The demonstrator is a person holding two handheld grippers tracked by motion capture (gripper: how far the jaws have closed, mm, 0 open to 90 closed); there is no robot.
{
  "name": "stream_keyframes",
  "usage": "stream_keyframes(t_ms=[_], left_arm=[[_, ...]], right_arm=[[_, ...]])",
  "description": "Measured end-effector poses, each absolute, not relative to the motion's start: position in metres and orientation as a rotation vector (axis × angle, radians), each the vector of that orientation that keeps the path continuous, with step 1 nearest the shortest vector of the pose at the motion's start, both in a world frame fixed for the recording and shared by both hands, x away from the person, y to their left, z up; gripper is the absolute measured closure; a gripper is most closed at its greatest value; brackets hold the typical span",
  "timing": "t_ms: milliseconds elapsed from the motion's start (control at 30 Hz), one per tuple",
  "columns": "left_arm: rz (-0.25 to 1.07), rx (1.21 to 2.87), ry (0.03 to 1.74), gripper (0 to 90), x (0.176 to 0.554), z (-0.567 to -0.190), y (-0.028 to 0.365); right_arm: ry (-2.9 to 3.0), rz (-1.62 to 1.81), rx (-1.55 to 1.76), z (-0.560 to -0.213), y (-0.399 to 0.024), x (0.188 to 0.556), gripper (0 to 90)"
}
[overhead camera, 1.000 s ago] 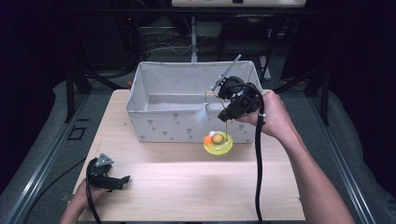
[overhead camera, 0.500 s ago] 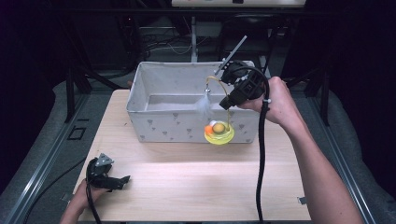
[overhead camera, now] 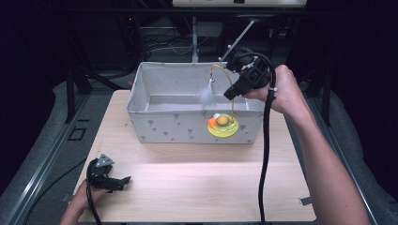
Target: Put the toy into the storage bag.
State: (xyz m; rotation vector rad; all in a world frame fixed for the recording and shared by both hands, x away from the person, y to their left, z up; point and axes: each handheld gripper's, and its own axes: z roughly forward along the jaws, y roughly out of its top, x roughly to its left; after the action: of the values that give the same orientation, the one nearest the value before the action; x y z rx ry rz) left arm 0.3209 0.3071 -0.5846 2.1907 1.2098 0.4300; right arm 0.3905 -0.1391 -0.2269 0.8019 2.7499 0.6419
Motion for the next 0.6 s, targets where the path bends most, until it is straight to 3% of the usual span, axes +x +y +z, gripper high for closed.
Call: stream_keyframes(t_ms=[600], left_arm=[[0.431,2.19,1.21,0.0,0.321,-0.585,0.307]], right_arm=[[2.719,0.647,0.847,-0.203,-0.145,0.407,88.2]])
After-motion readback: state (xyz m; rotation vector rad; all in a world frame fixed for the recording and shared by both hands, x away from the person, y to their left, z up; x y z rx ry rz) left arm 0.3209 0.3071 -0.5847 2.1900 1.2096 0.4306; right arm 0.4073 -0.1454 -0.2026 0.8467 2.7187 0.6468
